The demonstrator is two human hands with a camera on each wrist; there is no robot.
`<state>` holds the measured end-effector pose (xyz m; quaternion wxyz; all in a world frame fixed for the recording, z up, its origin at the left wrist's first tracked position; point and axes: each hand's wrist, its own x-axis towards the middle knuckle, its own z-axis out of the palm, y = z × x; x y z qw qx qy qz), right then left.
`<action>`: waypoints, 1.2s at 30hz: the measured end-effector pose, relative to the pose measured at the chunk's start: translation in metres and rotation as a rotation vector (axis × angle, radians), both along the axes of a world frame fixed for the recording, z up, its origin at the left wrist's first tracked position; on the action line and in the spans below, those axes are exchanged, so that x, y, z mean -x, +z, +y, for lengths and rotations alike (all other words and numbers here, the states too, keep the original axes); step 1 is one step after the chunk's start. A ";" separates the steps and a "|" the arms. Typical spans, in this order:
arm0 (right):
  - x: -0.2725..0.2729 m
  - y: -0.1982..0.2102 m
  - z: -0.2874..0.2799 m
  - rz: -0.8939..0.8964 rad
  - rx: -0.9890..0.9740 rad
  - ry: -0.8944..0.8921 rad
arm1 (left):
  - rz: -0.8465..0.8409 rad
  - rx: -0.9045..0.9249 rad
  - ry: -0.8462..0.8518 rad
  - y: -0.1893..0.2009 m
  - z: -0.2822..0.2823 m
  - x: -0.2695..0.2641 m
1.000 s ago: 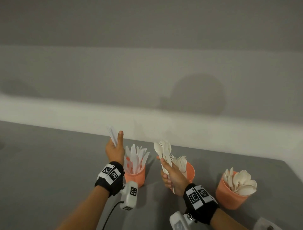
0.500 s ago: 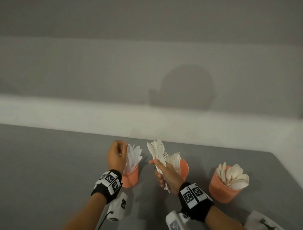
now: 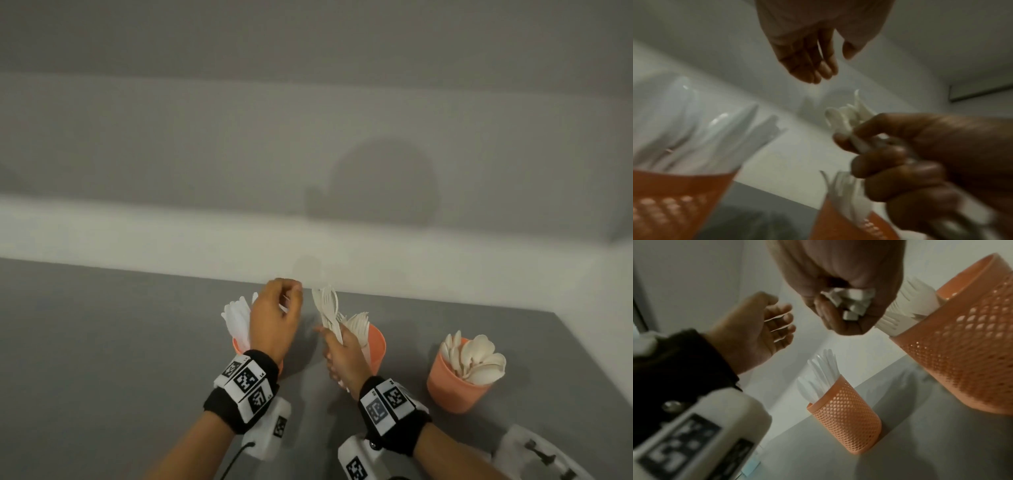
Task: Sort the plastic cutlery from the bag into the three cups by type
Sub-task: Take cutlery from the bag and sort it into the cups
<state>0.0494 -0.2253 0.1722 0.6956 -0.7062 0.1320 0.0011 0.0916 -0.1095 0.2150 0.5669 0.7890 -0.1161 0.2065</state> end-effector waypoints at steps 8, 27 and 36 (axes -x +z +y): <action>0.007 -0.008 -0.012 -0.183 0.408 -0.101 | 0.393 0.030 -0.204 -0.020 -0.043 0.023; 0.034 0.012 -0.029 -0.246 0.637 -0.206 | 0.548 0.226 -0.188 -0.009 -0.066 0.029; 0.031 0.008 -0.025 -0.250 0.834 -0.178 | 0.567 0.293 -0.104 -0.014 -0.082 0.029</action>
